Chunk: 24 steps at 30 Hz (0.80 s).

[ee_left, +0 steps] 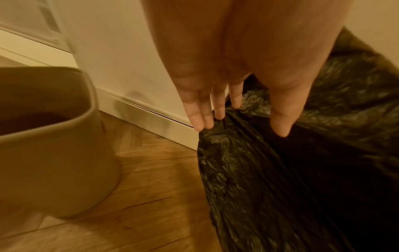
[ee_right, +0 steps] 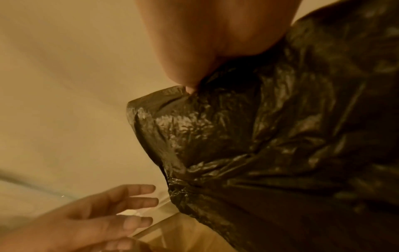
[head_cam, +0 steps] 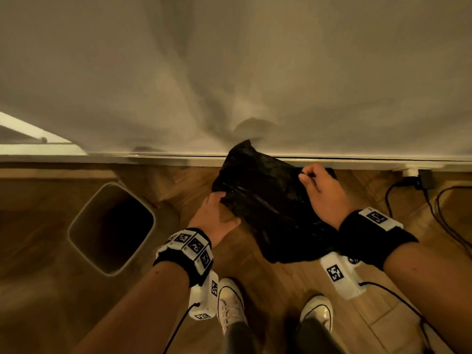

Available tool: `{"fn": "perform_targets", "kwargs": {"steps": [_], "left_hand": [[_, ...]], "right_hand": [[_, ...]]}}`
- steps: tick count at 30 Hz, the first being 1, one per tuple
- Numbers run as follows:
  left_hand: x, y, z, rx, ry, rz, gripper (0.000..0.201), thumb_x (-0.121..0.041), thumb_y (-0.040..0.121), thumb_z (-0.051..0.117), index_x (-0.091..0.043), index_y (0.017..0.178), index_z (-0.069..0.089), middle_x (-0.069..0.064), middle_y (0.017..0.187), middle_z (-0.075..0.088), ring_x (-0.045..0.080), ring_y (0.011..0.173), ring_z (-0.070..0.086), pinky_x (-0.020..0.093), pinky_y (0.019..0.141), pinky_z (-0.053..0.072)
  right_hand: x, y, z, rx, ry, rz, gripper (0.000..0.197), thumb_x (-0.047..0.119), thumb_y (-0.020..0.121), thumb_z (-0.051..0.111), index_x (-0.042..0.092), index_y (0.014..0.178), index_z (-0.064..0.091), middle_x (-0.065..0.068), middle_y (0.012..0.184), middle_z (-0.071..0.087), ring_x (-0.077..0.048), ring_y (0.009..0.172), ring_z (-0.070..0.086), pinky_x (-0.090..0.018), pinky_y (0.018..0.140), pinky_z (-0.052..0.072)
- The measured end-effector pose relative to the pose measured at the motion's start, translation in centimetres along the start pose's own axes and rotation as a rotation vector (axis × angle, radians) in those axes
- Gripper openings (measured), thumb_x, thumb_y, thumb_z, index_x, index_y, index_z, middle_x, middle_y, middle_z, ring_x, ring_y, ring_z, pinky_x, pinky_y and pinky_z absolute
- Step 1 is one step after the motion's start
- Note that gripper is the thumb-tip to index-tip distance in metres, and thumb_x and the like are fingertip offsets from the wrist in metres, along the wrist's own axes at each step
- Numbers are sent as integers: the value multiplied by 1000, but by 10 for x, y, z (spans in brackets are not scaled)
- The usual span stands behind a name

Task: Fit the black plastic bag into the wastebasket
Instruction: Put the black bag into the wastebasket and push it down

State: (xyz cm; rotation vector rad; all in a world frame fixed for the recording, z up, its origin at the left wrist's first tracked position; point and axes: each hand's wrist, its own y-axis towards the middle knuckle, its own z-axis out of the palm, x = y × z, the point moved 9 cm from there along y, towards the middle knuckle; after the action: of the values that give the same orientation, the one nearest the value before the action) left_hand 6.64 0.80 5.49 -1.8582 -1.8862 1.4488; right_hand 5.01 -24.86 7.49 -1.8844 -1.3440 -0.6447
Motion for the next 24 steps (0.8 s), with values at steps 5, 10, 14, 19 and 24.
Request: {"fn": "perform_targets", "kwargs": {"steps": [5,10,14,19,24], "left_hand": [[30,-33,-21,-24,-239,-105,75,-37,79,72,-27,140,32,-3,142,43,17,126,46,31,103,38],[70,-60,-39,-34,-348,-158,70,-32,81,72,-24,139,35,-2,137,47,19,123,49,29,100,40],[111,-73,-62,-13,-354,-153,69,-33,82,71,-23,140,35,1,141,46,22,125,48,36,106,40],[156,-103,-104,-26,-356,-135,70,-47,81,66,-22,139,38,0,142,47,19,125,49,34,106,39],[197,-134,-152,-65,-462,-192,95,-65,69,67,-26,146,25,-1,151,33,22,133,41,38,109,38]], "right_hand": [[65,1,-7,64,111,-50,15,27,100,44,15,91,48,-1,69,51,-4,57,42,-18,56,35],[112,1,17,105,301,-4,19,24,100,44,21,82,52,-2,75,57,-6,65,51,-20,60,43],[148,-6,43,90,423,48,22,21,100,46,22,78,53,-4,73,60,-2,57,55,-14,54,45],[191,-16,65,29,464,100,25,21,100,46,25,76,56,8,68,62,0,58,57,-17,61,46],[239,-34,65,7,682,166,22,24,100,44,21,84,57,2,76,64,-5,66,63,-16,60,53]]}}
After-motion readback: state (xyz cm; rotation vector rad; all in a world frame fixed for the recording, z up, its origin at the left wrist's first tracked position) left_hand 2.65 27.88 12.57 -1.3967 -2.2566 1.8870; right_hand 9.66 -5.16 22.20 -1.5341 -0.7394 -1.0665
